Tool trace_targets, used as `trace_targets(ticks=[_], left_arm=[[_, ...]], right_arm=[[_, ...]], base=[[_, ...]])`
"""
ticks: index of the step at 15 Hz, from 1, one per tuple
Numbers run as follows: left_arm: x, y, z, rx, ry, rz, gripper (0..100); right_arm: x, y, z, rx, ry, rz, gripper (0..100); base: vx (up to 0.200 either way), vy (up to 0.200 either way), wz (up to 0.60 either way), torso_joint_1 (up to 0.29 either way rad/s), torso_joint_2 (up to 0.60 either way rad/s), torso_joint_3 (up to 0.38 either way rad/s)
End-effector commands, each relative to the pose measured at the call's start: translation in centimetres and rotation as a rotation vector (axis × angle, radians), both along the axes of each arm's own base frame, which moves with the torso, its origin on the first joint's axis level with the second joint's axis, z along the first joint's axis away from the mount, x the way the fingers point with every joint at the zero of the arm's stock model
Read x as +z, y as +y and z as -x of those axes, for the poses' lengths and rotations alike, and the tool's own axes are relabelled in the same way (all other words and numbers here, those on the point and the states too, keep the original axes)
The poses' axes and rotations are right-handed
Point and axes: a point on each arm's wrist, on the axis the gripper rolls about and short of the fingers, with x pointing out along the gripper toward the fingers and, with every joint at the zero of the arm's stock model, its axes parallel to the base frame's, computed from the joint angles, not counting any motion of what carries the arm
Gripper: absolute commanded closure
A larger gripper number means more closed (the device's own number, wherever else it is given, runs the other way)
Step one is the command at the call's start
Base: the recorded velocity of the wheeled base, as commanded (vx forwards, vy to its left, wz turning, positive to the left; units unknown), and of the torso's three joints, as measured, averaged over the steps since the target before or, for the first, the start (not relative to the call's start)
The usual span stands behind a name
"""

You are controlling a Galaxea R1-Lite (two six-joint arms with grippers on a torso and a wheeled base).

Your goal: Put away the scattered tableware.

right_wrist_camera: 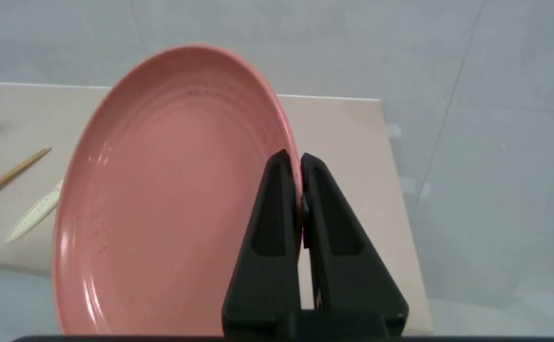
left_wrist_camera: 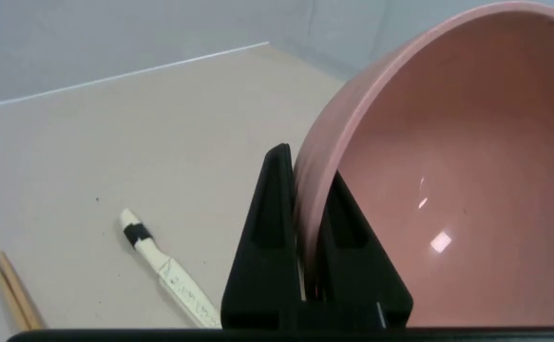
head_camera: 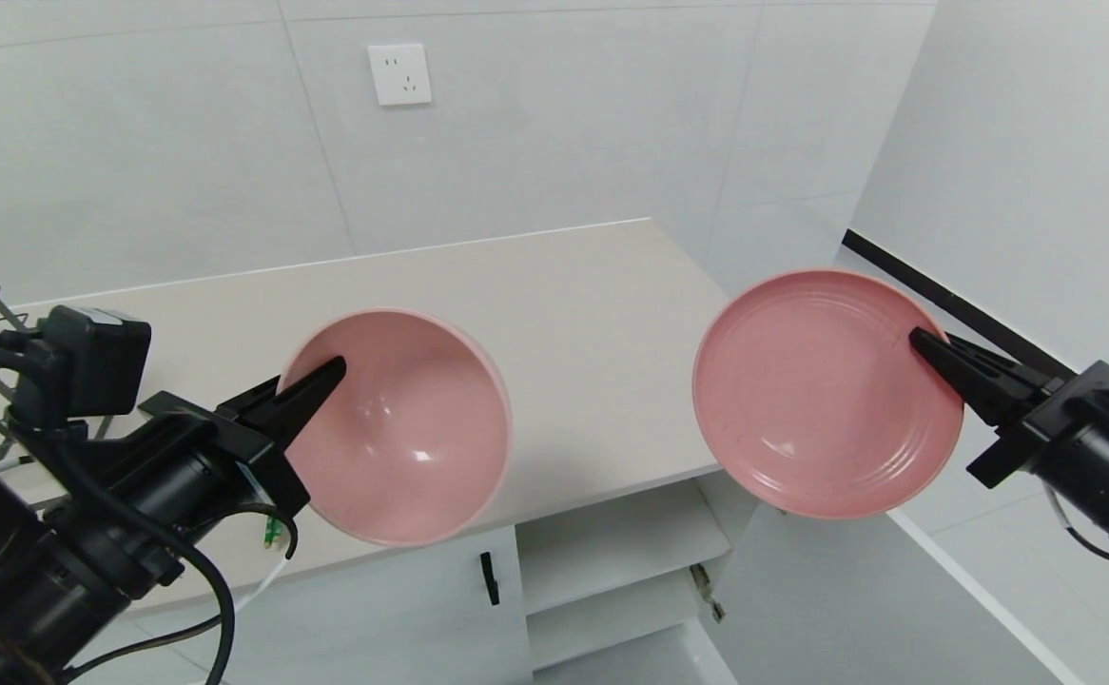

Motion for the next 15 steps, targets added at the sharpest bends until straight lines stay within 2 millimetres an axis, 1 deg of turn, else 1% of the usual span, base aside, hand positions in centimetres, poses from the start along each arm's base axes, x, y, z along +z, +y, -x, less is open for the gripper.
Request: trace_targets(ticks=[1,4,9,15], left_arm=[[-0.04,-0.05,-0.02,-0.002,0.002,0.000,100],[0.12,-0.03,0.07,-0.005,-0.011,0.007,100],[-0.14,0.05,0.23,-0.007,-0.014,0.008,100],[-0.08,0.11,0.34,-0.007,-0.027,0.016,100]], right_arm=[[-0.03,0.01,0.00,0.001,0.001,0.000,100],[-0.06,0.06,0.04,0.004,0.002,0.001,100],[-0.09,0.07,0.01,0.004,0.004,0.001,100],[-0.21,0.12,0.02,0.001,-0.007,0.033,100]], base=[[0.000,-0.200,0.00,-0.007,0.02,0.017],[0.000,-0.200,0.00,-0.006,0.00,0.005],[0.000,0.000,0.00,0.000,0.00,0.000],[-0.200,0.000,0.00,0.002,0.01,0.003]])
